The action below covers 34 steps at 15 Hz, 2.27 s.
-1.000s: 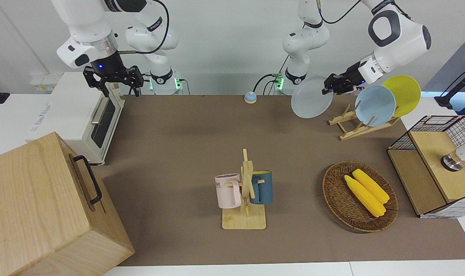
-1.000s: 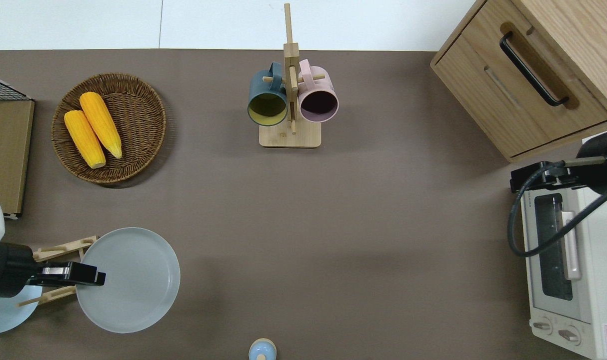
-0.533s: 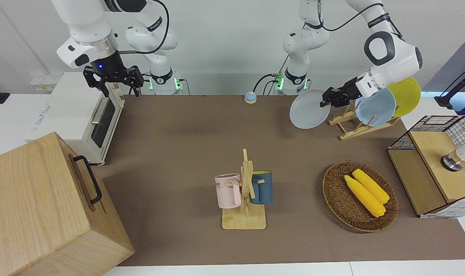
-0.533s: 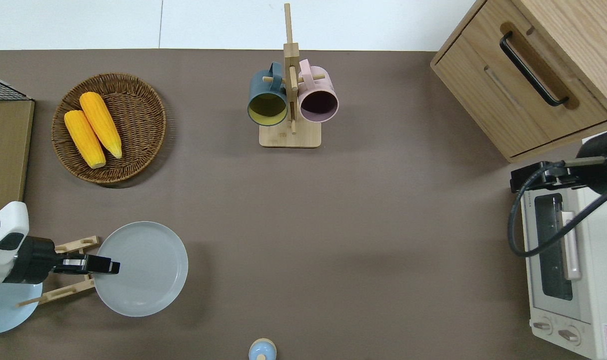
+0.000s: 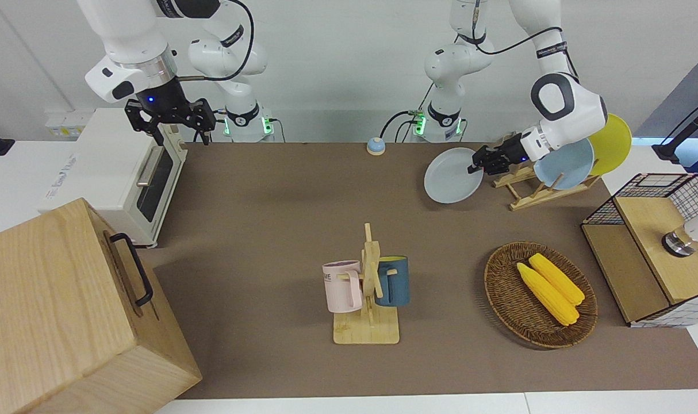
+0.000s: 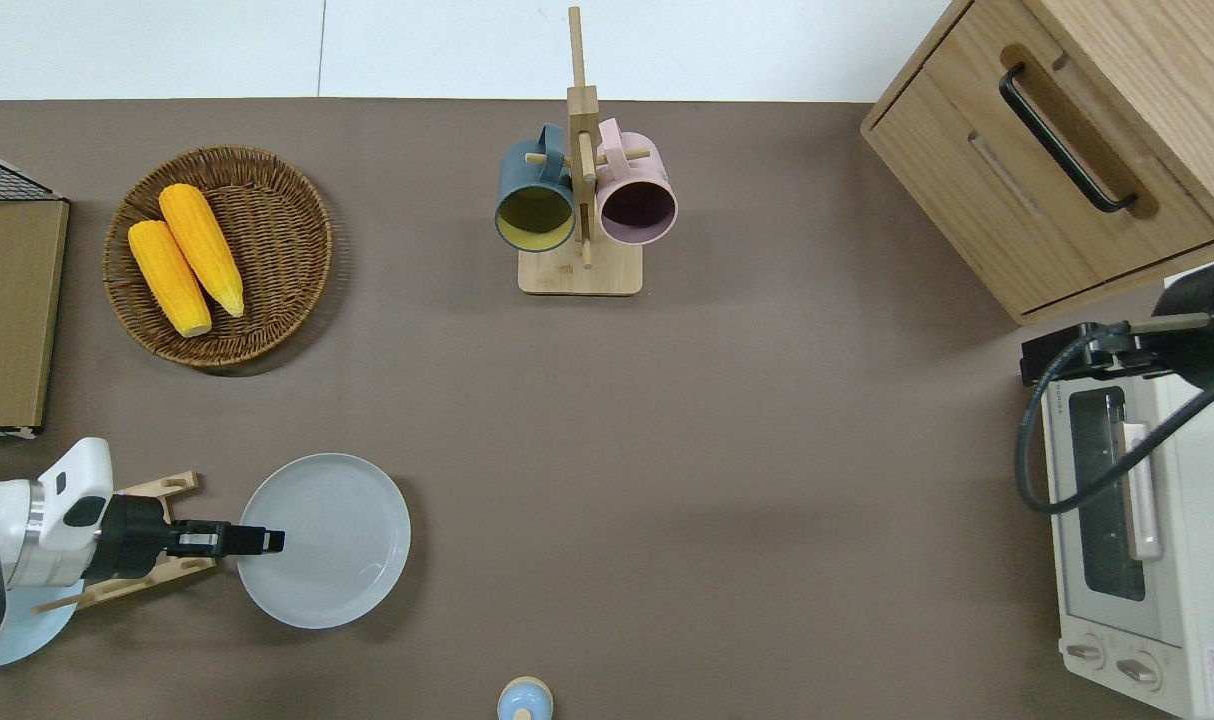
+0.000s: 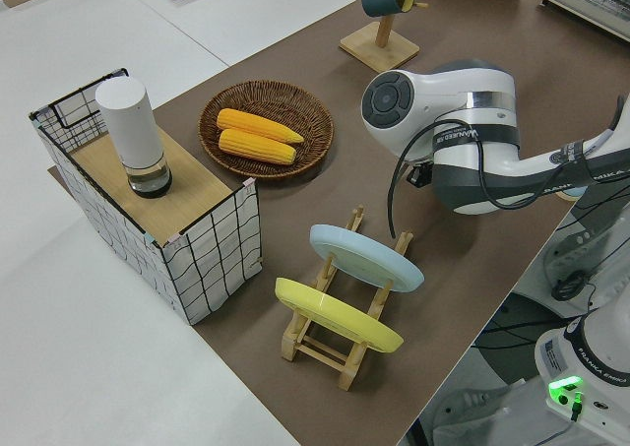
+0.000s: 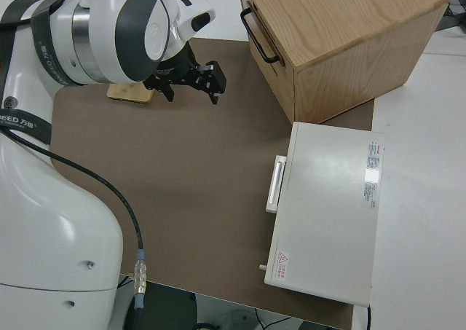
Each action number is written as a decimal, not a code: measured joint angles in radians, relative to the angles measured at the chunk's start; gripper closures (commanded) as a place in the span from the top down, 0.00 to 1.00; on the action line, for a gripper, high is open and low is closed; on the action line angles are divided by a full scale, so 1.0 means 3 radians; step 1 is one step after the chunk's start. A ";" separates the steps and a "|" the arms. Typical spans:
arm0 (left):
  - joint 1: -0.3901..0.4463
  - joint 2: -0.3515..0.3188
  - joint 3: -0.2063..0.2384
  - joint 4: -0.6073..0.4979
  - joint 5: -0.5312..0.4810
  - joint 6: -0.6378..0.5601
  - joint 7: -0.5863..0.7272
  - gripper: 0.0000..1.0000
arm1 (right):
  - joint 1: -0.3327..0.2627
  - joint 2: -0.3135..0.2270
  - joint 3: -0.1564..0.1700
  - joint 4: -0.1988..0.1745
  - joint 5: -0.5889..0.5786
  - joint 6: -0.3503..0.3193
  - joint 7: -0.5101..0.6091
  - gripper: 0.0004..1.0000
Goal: Pick gray plate from low plate rack and place it on table with left arm
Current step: 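Lower the plate onto the table beside the rack and release it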
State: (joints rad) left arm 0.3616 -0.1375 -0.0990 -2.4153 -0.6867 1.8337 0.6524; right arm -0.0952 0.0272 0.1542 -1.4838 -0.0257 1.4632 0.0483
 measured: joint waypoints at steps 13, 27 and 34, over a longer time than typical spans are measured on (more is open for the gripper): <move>-0.0015 0.0145 -0.0109 -0.0191 -0.0178 0.0309 0.0379 1.00 | 0.0000 0.0000 0.0000 0.0000 0.0000 0.0000 0.0000 0.98; -0.0041 -0.0302 -0.0913 0.0366 0.1031 0.0685 -0.0858 1.00 | 0.0000 0.0000 0.0000 0.0000 0.0000 0.0000 0.0000 0.98; -0.0035 -0.0439 -0.0991 0.1090 0.1435 0.0045 -0.1553 1.00 | 0.0000 0.0000 0.0000 0.0000 0.0000 0.0000 0.0000 0.98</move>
State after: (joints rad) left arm 0.3511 -0.2691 -0.3964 -2.0884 -0.2562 1.8472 0.1863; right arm -0.0952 0.0272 0.1542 -1.4838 -0.0257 1.4632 0.0483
